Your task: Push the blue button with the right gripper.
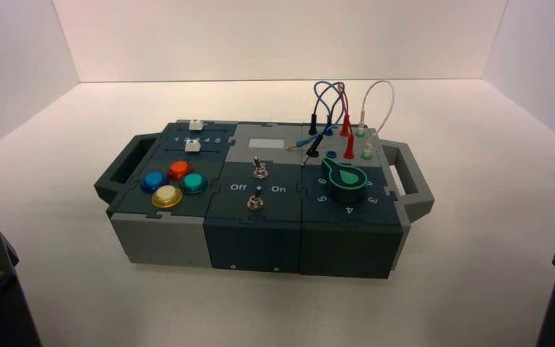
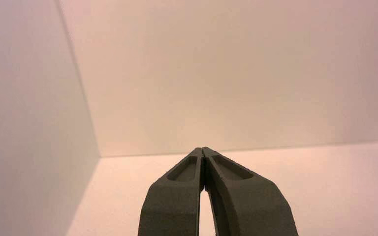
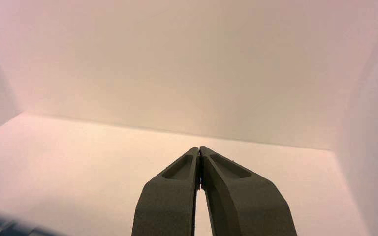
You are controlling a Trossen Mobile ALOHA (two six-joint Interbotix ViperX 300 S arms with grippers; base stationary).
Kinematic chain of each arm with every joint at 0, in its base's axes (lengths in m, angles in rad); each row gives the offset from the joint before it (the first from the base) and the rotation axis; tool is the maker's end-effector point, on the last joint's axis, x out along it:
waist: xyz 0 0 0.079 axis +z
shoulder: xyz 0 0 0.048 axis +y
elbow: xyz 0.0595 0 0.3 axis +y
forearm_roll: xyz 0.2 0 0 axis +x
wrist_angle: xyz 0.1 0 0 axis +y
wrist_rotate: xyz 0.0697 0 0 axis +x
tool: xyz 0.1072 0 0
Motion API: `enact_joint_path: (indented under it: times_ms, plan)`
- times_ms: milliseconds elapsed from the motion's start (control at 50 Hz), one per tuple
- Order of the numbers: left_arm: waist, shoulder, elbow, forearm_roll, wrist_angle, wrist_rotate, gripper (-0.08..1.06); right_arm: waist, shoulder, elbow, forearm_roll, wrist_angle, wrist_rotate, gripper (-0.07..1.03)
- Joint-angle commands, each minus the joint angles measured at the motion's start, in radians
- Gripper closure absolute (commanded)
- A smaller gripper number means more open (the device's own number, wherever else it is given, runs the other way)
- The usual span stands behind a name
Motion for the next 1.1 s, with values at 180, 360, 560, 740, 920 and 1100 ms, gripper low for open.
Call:
enact_joint_path:
  times_ms: [180, 360, 560, 740, 920, 1100]
  plan:
    - [-0.074, 0.051, -0.072, -0.002, 0.135, 0.005, 1.01, 0.225, 0.037, -0.069, 0.018, 0.123, 0.015, 0.99]
    - [-0.072, 0.08, -0.091, -0.002, 0.16, 0.003, 1.01, 0.339, 0.143, -0.121, 0.081, 0.202, 0.018, 0.99]
    - [-0.074, 0.124, -0.104, -0.003, 0.21, 0.003, 1.01, 0.459, 0.354, -0.201, 0.107, 0.233, 0.017, 0.99]
    - [-0.08, 0.175, -0.126, -0.002, 0.296, 0.005, 1.01, 0.558, 0.535, -0.291, 0.11, 0.255, 0.017, 0.99]
    - [-0.107, 0.219, -0.143, -0.008, 0.38, 0.003, 1.01, 0.62, 0.684, -0.376, 0.126, 0.267, 0.015, 0.99]
    - [-0.126, 0.225, -0.166, -0.021, 0.482, -0.005, 1.01, 0.689, 0.798, -0.454, 0.133, 0.291, 0.015, 0.99]
